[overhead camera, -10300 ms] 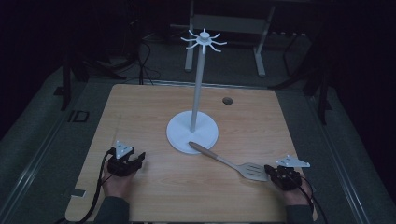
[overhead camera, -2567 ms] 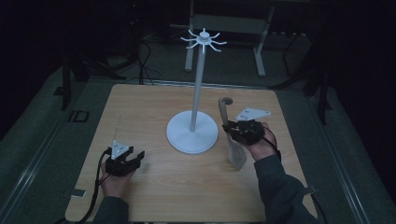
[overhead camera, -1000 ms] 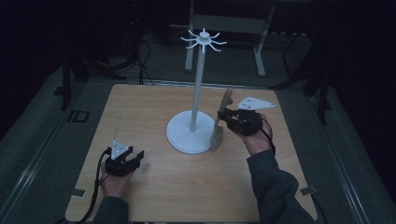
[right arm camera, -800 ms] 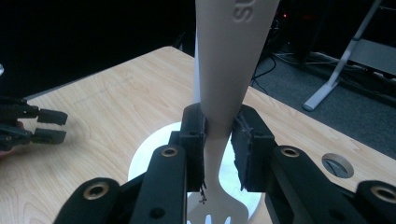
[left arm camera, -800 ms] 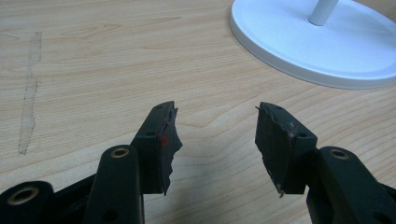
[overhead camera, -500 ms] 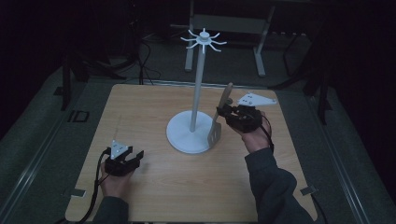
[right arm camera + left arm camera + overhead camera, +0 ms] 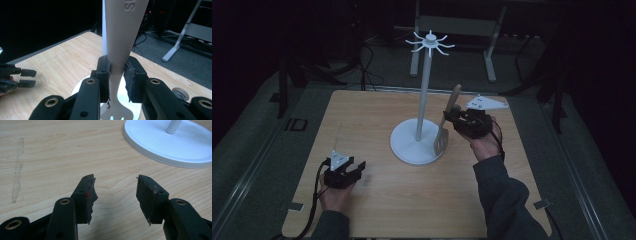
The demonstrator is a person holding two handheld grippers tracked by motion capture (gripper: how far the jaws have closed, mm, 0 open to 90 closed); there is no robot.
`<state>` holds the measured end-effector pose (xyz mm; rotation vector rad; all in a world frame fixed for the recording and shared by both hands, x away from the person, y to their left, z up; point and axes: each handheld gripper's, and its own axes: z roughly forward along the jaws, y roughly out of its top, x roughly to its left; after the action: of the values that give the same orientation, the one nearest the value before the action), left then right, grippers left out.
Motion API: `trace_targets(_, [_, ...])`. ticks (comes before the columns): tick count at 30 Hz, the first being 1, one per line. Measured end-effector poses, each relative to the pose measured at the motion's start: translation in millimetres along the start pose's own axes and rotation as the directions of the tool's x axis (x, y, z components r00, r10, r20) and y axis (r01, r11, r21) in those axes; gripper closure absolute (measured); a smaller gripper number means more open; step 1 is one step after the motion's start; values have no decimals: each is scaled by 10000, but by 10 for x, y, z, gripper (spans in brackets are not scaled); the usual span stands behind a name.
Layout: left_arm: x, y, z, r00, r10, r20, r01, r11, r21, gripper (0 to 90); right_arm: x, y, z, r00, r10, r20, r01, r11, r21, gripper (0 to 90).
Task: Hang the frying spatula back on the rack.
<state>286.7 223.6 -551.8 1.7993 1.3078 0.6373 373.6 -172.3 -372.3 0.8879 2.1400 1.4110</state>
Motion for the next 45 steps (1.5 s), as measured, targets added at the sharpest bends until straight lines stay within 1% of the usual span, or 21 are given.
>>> trace_targets(3, [0,0,-1,10000,10,8,-10,10000,-8,493,-3,23,-4,10000,61,17,-61,10000,-62,749])
trace_targets(6, [2,1,-7,10000,17,31,-17,10000,-41,493,2,37,-4,10000,3,-10,-3,10000,-52,749])
trace_targets(12, [2,1,-9,10000,-12,87,13,10000,-85,493,15,70,7,10000,33,-33,-33,9999,-97,749])
trace_targets(29, [7,0,-7,9999,-48,88,49,9999,-93,489,52,188,40,10000,-4,-78,2,9995,-306,749])
trace_targets(45, [13,1,-11,9999,-96,70,97,9999,-129,486,69,306,23,10000,-34,-62,31,9990,-447,748])
